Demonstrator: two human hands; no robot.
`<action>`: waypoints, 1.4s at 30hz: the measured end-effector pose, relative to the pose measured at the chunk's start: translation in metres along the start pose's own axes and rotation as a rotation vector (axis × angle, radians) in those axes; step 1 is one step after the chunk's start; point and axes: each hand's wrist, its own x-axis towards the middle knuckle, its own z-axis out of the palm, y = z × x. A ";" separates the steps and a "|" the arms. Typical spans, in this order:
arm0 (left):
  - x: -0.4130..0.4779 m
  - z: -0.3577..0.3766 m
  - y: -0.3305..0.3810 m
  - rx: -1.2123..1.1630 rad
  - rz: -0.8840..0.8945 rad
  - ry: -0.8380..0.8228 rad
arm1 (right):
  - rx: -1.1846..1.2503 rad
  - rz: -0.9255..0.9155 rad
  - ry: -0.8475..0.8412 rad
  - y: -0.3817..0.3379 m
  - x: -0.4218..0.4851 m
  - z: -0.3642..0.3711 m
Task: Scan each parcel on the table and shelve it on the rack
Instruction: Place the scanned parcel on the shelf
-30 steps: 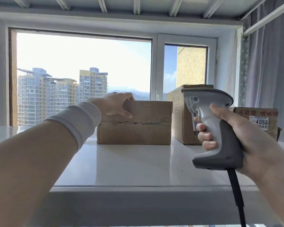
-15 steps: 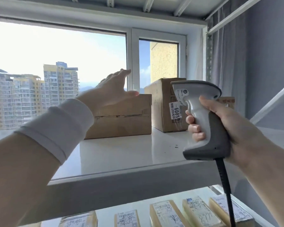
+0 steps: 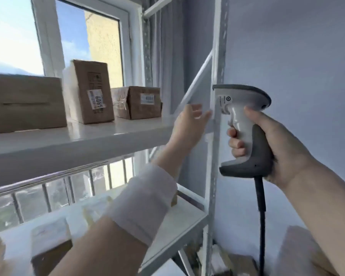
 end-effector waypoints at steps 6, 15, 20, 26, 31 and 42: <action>-0.071 0.200 0.042 -0.206 -0.097 -0.243 | -0.083 -0.017 0.227 -0.051 -0.095 -0.157; -0.167 0.438 0.102 -0.332 -0.187 -0.646 | -0.123 -0.045 0.638 -0.120 -0.232 -0.360; -0.186 0.534 0.107 -0.362 -0.278 -0.822 | -0.113 -0.049 0.818 -0.137 -0.268 -0.445; -0.173 0.629 0.065 -0.363 -0.420 -0.871 | -0.106 -0.012 0.980 -0.137 -0.265 -0.548; -0.160 0.703 -0.010 -0.301 -0.584 -0.755 | -0.014 0.084 1.127 -0.096 -0.248 -0.643; -0.225 0.799 -0.156 -0.180 -1.099 -0.546 | 0.088 0.293 1.386 0.029 -0.224 -0.819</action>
